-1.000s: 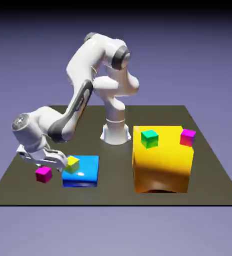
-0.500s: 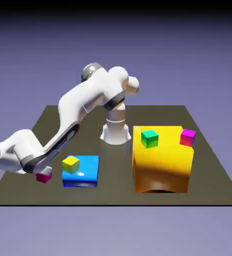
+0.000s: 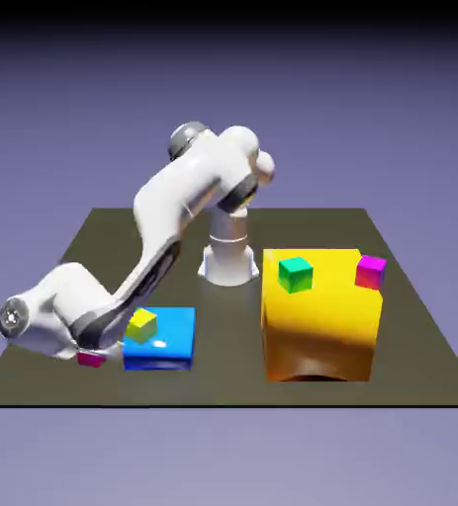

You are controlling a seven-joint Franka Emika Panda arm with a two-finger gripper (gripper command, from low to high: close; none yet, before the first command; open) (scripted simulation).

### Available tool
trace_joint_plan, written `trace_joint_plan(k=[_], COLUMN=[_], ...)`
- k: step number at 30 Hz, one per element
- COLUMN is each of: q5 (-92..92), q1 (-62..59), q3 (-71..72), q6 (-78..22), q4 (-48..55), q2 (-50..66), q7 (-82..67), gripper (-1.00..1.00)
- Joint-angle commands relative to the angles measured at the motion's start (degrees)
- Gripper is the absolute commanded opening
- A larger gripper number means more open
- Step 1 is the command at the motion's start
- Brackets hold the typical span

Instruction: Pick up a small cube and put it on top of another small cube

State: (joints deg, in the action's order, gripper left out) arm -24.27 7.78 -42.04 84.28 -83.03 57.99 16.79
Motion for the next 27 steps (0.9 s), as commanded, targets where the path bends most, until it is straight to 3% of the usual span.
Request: trace_joint_plan(k=[1,18,27], q5=[0.82,13.03,25.36], q1=[0.82,14.71,14.52], q3=[2.08,37.38,56.07], q6=[-0.28,-5.52,-19.92], q4=[0.49,8.80,14.12], q2=[-0.91,-16.28,-20.62], q7=[1.27,22.91,31.17], gripper=[-1.00,-1.00,-1.00])
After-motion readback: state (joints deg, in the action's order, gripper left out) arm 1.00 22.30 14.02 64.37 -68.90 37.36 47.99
